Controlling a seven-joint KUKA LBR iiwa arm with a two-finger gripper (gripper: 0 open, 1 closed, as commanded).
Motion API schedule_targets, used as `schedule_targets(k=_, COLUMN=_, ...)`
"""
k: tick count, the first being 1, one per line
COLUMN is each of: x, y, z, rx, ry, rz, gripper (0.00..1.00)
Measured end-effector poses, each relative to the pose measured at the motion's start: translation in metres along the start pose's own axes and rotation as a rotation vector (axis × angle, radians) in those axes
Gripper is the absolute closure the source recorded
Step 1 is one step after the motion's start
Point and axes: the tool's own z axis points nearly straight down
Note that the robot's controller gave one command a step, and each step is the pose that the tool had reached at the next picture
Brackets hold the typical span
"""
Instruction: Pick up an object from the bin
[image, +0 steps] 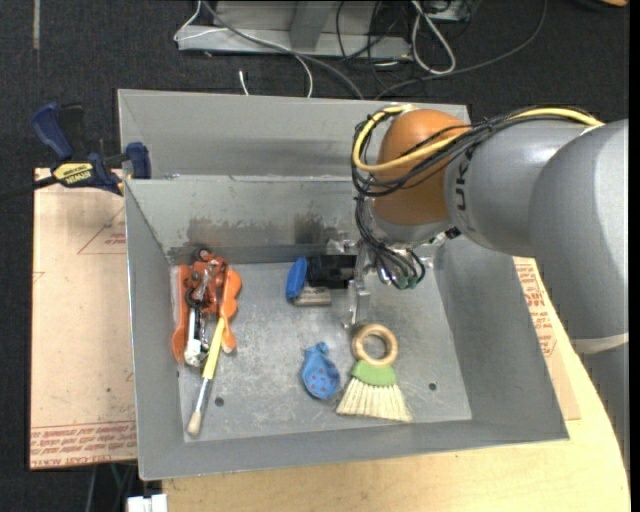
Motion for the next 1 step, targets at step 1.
schedule_targets(k=1, x=-0.0029, y=-0.0043, z=-0.0048, rx=-0.004, ry=-0.013, rz=0.036, gripper=1.0)
